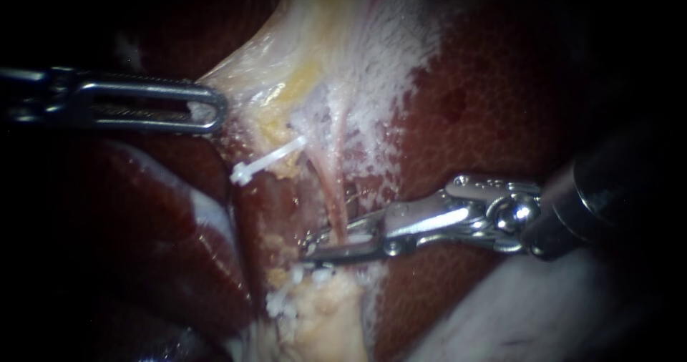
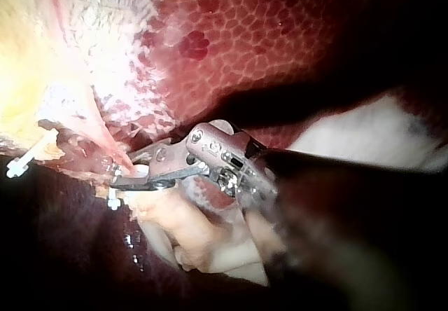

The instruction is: Going back second clip right tube

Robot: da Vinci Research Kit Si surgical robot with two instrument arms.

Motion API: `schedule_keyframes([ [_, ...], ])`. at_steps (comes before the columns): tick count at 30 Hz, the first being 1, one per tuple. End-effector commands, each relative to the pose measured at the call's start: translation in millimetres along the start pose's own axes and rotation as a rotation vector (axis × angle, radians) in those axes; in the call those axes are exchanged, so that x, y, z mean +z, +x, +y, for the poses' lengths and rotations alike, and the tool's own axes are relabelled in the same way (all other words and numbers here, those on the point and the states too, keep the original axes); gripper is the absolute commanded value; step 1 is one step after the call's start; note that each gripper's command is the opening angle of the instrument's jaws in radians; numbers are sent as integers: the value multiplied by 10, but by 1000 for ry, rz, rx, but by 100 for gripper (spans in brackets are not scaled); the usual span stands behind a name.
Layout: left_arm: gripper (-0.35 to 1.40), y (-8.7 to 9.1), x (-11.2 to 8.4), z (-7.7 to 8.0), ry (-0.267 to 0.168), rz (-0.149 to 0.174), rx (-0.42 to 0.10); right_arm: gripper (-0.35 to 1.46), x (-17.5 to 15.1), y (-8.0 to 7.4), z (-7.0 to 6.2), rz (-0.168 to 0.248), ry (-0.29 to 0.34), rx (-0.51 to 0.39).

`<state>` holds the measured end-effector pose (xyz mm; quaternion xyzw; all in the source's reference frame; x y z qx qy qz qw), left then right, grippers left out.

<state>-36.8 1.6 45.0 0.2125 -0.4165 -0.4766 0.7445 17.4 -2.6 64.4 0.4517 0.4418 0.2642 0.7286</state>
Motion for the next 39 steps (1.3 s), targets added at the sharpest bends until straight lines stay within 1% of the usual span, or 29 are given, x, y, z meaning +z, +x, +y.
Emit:
schedule_keyframes([
  [1,-35,0,0,0,0,0,0,-35,1,-1,0,0,-1,0],
  [16,-35,1,0,0,-1,0,1,-35,1,-3,0,-3,-2,-2],
  [17,-35,1,0,0,-1,0,1,-35,1,-3,-1,4,3,4],
  [21,-35,1,0,0,-1,0,1,4,1,-3,-2,22,19,4],
  [23,-35,1,0,0,-1,0,1,26,2,-4,-4,21,19,33],
  [25,-35,1,0,-1,-1,0,1,37,3,-4,-6,20,24,50],
  [30,-35,1,-1,-1,-1,0,1,49,5,-3,-12,40,19,87],
  [34,-35,1,-1,-1,-1,0,1,53,5,-2,-14,60,-4,101],
  [36,-35,2,-1,0,-1,0,1,55,3,-2,-14,79,-25,103],
  [39,-35,2,-2,0,0,0,1,58,1,-2,-14,90,-37,113],
])
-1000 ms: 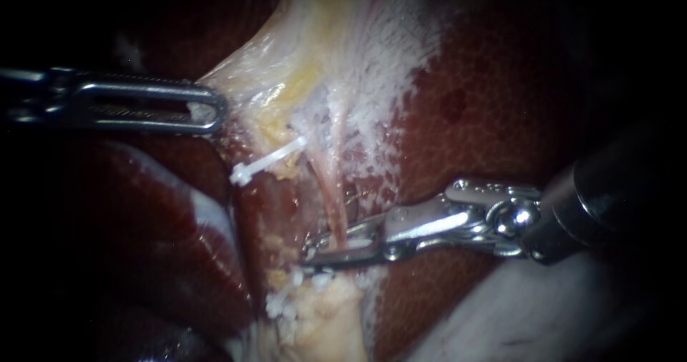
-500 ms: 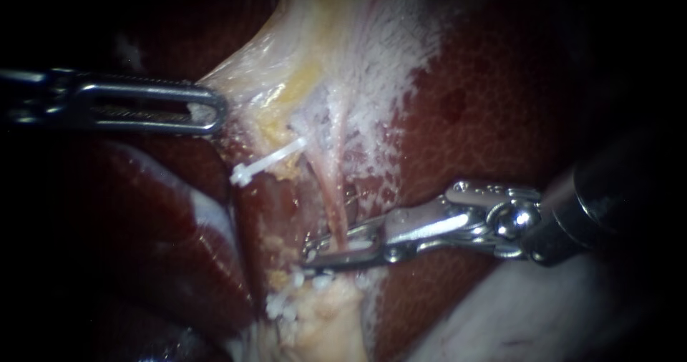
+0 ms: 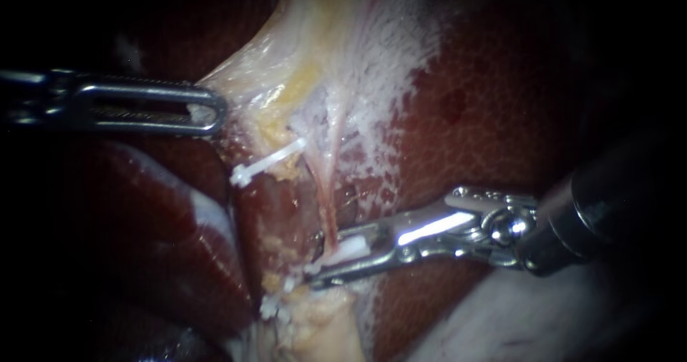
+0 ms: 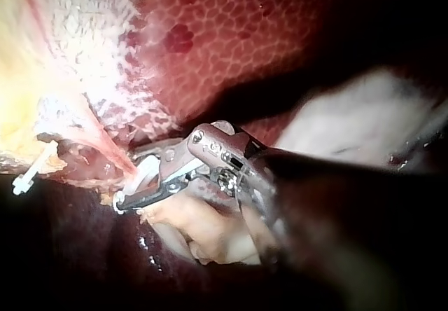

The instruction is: Going back second clip right tube

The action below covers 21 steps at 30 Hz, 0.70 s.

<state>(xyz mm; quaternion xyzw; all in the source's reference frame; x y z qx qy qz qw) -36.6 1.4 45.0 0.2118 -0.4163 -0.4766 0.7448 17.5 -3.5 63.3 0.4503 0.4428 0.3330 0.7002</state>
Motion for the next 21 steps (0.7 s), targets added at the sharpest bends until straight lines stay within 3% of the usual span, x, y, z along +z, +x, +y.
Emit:
schedule_keyframes([
  [1,-35,0,0,0,1,0,0,58,-1,0,0,1,0,0],
  [12,-35,0,0,0,1,0,0,59,3,1,-1,24,-21,4],
  [21,-35,-1,1,-1,0,0,0,59,27,-13,-2,-23,-82,-11],
])
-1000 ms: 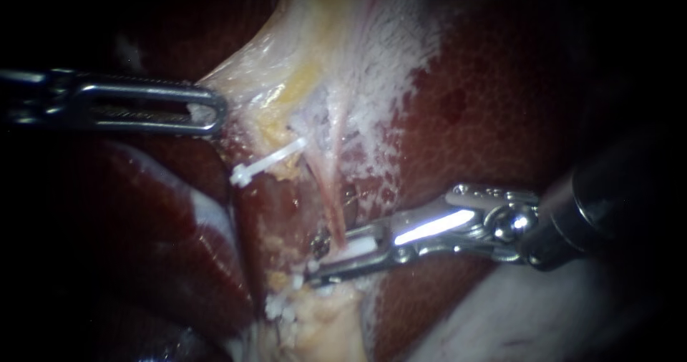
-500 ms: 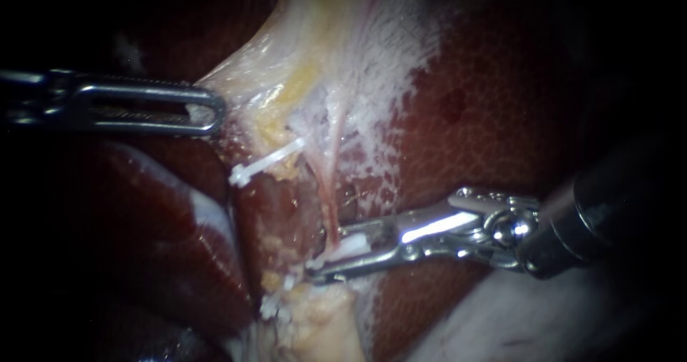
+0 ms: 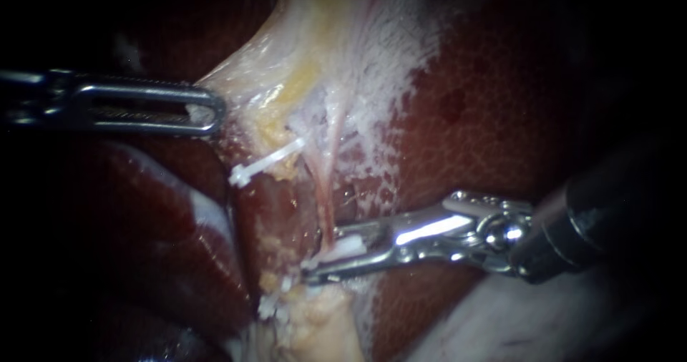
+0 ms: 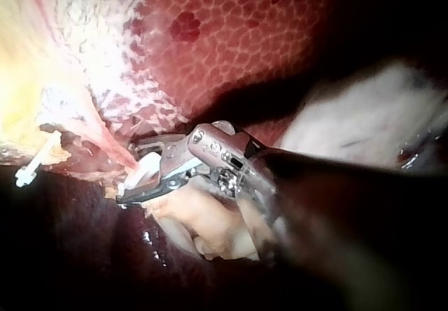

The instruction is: Going back second clip right tube

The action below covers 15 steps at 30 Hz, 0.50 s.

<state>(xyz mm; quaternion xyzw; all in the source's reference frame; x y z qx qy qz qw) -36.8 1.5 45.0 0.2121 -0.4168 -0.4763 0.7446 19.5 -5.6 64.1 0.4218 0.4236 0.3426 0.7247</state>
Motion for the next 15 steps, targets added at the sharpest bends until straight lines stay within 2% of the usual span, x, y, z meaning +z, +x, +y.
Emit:
schedule_keyframes([
  [1,-35,0,1,0,-1,0,-1,59,1,-2,-1,-10,-7,-2],
  [7,-35,0,1,0,-1,0,-1,60,3,-2,-2,-49,-48,-2],
  [15,-35,0,1,0,-1,0,-1,60,6,-1,-7,-85,-82,-70],
])
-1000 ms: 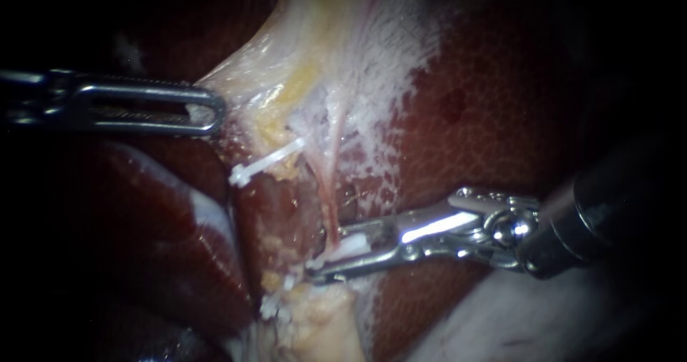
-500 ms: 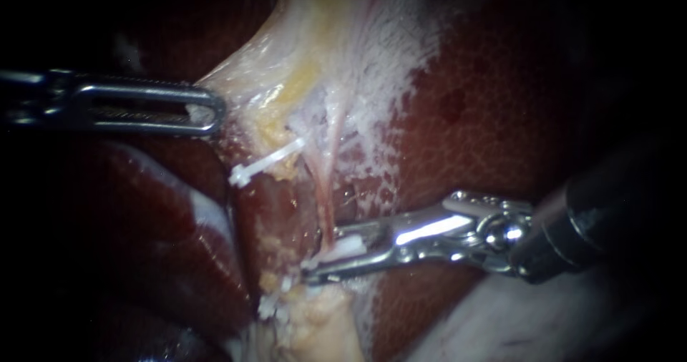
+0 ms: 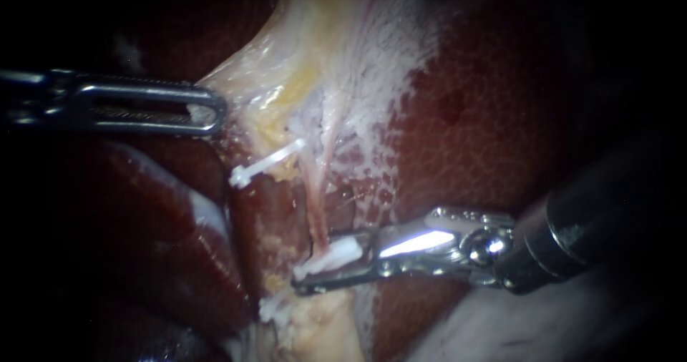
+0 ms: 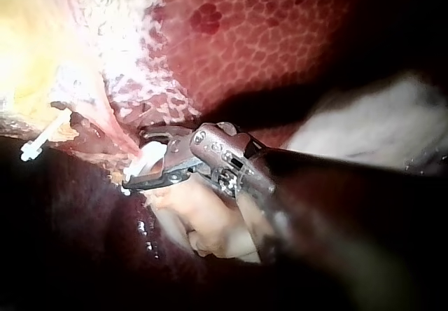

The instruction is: Going back second clip right tube

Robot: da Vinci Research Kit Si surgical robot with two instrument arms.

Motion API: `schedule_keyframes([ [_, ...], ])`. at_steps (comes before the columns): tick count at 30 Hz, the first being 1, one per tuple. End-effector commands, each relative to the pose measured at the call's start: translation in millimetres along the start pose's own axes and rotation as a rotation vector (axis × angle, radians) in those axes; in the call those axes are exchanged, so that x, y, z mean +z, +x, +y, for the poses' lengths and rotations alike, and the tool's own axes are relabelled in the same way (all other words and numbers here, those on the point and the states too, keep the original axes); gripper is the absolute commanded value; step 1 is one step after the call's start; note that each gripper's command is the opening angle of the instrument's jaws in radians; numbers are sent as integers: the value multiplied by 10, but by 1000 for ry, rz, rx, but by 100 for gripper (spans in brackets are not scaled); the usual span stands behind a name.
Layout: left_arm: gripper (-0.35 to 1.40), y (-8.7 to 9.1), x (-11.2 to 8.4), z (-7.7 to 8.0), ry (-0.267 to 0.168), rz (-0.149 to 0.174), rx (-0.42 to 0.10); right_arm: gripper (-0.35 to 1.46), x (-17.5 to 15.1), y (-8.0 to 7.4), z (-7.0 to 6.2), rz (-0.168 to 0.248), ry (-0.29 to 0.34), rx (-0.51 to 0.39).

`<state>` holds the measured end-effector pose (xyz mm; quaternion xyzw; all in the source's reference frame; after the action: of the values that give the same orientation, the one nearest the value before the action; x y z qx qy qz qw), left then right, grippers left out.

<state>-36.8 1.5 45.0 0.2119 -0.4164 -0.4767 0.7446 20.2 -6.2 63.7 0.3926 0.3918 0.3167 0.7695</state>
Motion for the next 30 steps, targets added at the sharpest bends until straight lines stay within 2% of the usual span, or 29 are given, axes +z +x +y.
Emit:
schedule_keyframes([
  [1,-35,0,0,0,0,0,0,60,-1,0,0,1,-1,-16],
  [7,-35,0,-1,0,0,0,0,60,-4,0,0,1,0,-27],
  [21,-35,1,-3,1,1,1,1,60,-48,7,6,31,-29,-75],
  [30,-35,1,-4,1,2,1,1,60,-59,4,7,31,-28,-90],
])
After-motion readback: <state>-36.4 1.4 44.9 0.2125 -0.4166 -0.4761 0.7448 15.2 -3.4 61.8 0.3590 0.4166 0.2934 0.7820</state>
